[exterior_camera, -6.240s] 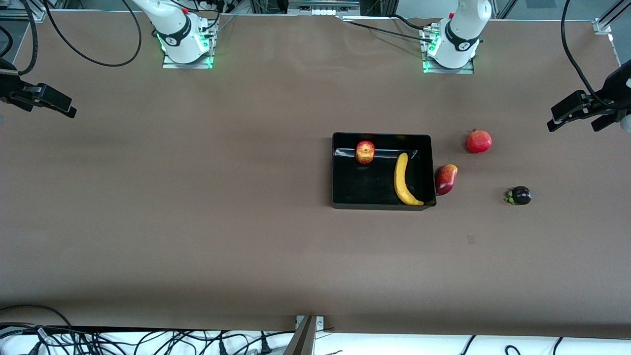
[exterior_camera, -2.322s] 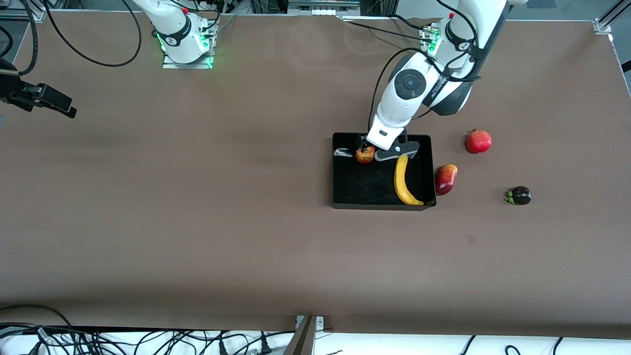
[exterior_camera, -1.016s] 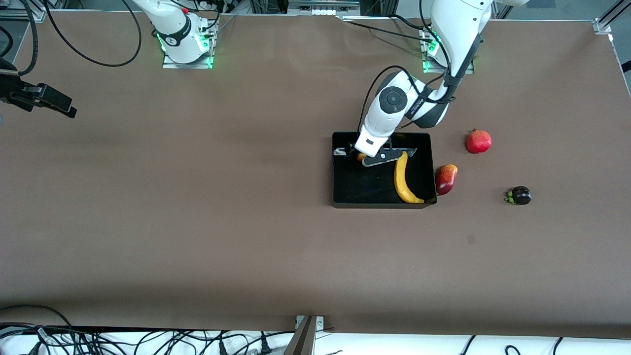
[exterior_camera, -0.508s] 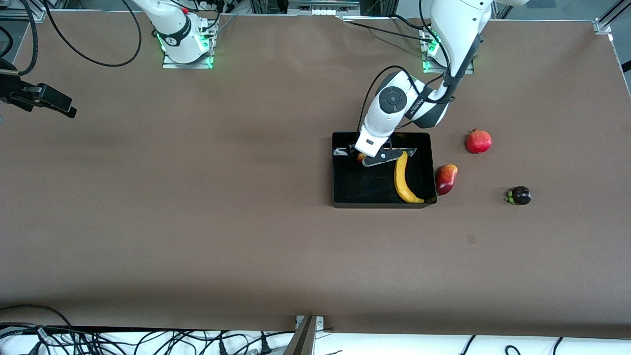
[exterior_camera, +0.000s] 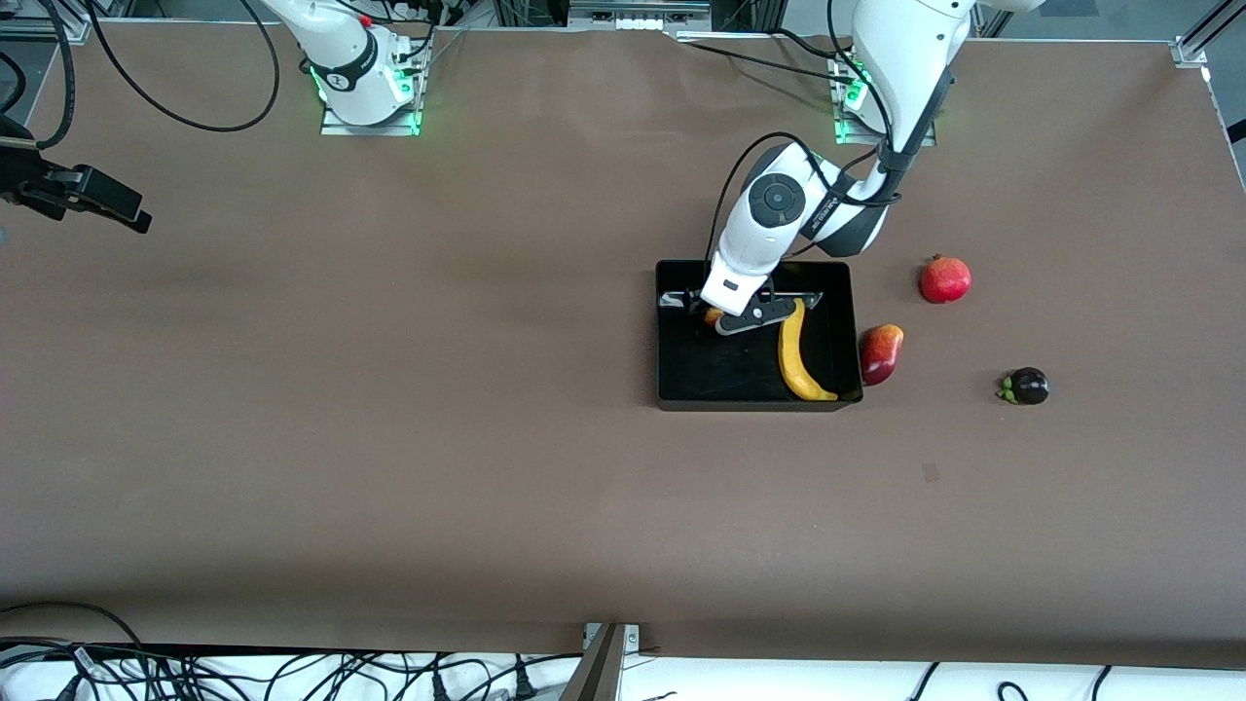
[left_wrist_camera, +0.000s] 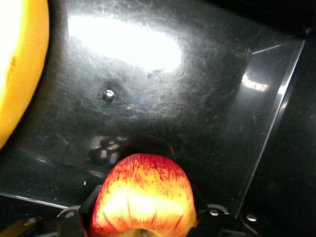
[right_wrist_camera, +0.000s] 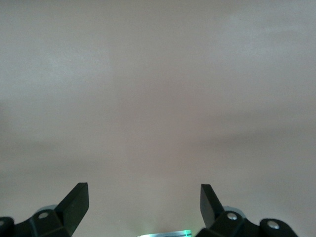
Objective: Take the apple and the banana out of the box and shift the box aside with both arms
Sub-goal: 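Lift the apple out of the box with the left gripper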
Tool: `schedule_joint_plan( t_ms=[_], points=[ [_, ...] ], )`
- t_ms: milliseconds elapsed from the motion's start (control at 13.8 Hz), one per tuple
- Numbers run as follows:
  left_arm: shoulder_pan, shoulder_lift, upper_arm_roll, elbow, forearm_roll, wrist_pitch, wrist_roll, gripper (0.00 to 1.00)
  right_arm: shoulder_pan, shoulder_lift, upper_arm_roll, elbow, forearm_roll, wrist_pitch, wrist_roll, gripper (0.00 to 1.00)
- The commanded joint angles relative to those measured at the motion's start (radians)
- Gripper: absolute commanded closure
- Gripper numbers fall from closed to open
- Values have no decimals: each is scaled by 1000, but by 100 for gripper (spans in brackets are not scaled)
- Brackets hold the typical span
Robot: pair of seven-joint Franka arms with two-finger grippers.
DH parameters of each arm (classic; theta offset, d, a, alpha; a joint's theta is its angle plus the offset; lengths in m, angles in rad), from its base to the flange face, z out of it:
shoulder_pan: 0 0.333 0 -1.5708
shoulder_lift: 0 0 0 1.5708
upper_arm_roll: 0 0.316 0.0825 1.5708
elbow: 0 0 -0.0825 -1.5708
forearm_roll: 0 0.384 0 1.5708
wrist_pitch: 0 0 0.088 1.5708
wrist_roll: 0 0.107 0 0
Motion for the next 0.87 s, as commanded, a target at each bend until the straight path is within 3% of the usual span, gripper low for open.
schedule_joint_plan(
  t_ms=[0,508,798],
  points=[
    [-2,-40,16,75,25,-142,-18,100,5,3,-2,15,-2,-16,12,0],
    [90,-143,14,206,25,-432,37,100,3,3,-2,15,-2,-16,12,0],
    [156,-174,5,247,16,-518,116,100,5,3,-2,15,-2,-16,12,0]
  ],
)
